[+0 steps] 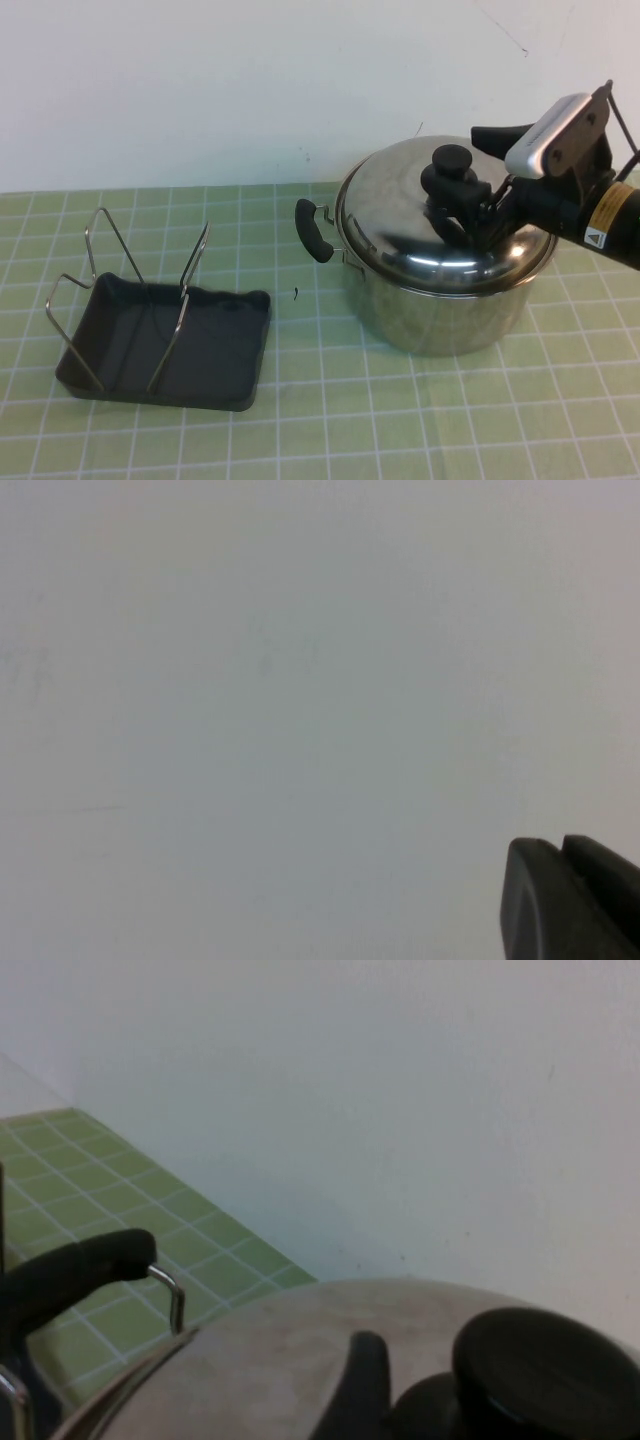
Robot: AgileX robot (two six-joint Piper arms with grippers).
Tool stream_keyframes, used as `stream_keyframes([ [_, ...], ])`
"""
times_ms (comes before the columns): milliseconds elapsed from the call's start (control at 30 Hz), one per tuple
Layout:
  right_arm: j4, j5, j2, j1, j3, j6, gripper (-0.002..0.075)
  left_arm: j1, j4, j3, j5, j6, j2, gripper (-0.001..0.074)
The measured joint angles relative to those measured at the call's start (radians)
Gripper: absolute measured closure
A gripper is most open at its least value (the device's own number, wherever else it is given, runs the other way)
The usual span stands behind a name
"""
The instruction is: Put pot lid on rack
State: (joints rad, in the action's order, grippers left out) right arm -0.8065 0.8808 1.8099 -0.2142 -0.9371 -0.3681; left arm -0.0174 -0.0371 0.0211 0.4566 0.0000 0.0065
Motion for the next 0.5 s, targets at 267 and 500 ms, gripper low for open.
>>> stream_keyframes([
  [267,0.021,0.033,0.048,-0.004,-0.006,0.007,0.0296,0.000,-0.002,0.000,0.012,-0.051,0.108,0.0738],
  [500,0.047,0.053,0.052,-0.004,-0.010,0.005,0.0369,0.000,0.098,-0.030,-0.040,-0.307,0.170,0.0738],
])
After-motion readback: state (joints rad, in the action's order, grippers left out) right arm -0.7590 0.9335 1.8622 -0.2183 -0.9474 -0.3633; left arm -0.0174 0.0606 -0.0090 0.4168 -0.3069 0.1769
